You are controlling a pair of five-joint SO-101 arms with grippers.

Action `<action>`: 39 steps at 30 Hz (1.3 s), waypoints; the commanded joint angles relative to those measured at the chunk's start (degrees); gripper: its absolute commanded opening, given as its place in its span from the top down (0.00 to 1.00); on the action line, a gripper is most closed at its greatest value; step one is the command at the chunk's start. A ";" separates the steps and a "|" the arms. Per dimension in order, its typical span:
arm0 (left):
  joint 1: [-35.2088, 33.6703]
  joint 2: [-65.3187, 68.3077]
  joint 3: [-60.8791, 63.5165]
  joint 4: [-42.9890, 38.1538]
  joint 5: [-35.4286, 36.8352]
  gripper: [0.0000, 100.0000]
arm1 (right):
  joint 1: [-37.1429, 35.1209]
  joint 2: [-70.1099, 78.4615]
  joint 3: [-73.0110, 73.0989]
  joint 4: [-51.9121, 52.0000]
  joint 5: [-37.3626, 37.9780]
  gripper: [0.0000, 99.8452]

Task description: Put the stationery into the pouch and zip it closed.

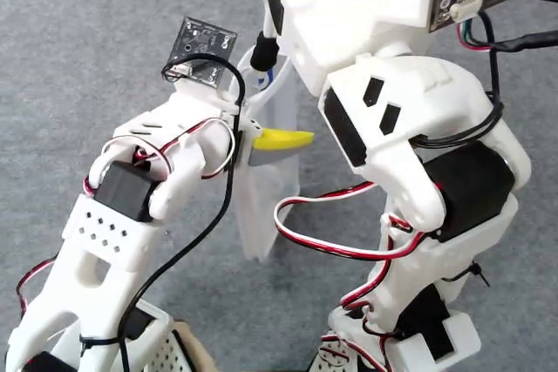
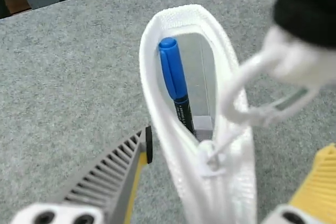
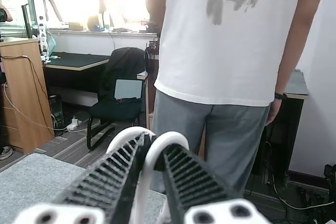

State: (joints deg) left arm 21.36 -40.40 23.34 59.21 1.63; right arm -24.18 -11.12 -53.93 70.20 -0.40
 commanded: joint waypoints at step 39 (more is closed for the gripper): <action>2.15 0.00 -0.84 -3.52 0.26 0.97 | 0.26 -1.45 -1.54 0.79 -0.53 0.99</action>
State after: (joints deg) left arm 23.21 -40.40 23.34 56.84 1.89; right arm -24.18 -11.12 -53.93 71.16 -0.40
